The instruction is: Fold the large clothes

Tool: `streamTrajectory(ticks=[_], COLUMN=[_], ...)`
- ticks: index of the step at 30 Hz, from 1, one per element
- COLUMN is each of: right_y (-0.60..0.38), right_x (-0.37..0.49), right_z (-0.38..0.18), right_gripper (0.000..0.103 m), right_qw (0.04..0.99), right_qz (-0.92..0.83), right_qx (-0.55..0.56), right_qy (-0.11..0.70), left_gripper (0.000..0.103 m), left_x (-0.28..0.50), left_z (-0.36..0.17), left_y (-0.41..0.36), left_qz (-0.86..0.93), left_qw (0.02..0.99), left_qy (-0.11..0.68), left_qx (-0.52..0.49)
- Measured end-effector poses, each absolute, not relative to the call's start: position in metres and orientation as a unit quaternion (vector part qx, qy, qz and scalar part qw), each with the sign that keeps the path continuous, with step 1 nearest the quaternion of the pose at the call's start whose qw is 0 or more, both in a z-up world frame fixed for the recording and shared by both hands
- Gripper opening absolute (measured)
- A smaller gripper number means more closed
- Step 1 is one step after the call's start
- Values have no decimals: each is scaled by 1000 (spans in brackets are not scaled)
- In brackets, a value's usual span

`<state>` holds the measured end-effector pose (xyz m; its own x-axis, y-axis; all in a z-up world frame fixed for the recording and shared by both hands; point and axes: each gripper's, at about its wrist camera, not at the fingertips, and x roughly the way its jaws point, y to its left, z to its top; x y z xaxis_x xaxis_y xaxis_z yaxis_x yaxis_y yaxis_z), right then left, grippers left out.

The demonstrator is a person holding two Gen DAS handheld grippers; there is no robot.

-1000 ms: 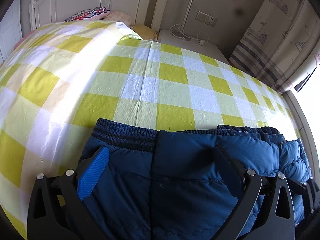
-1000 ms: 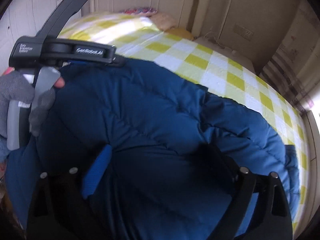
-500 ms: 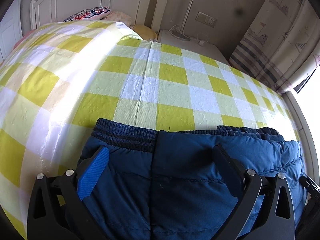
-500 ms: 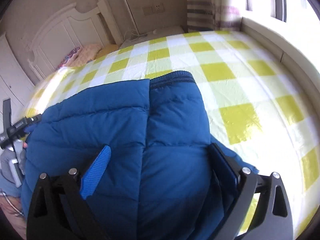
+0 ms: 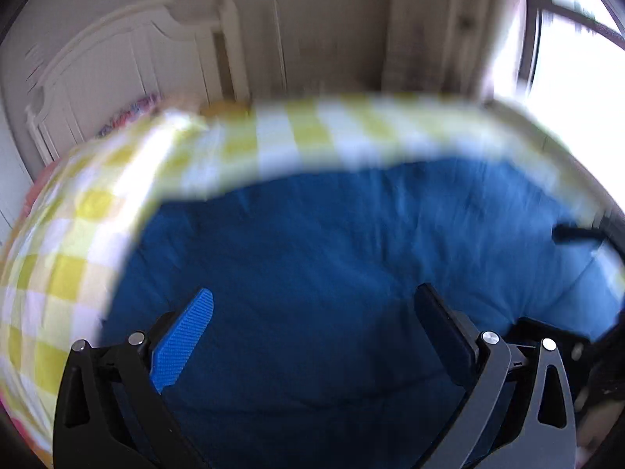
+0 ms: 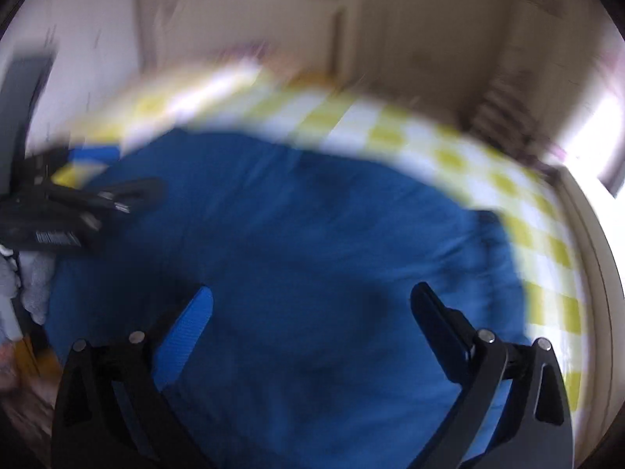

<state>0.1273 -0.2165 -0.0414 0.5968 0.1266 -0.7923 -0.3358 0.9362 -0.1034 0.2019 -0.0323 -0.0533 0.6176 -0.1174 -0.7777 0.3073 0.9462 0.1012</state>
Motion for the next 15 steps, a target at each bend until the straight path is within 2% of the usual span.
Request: streamTrajectory(ticks=[2,8,12,15], right_y=[-222,-232,-293,-344], right_x=[129,124,113,107], right_z=[-45,-38,-24,-43], right_gripper=[101,100,100,101], right_qw=[888,892,912,907], right_qz=[140,125,53,24], right_qx=[-101,-79,-35,25], right_qy=[425,426,405,419], left_gripper=[99,99,99,99], left_x=[198,195,173,169], left_z=[-62,-58,-48,-63], left_y=[-33,-17,37,83], left_qz=[-114,-131,-100,-88], left_qw=[905,898,914,917], left_qy=[396,413,392,389], left_qx=[111,75,33,-4])
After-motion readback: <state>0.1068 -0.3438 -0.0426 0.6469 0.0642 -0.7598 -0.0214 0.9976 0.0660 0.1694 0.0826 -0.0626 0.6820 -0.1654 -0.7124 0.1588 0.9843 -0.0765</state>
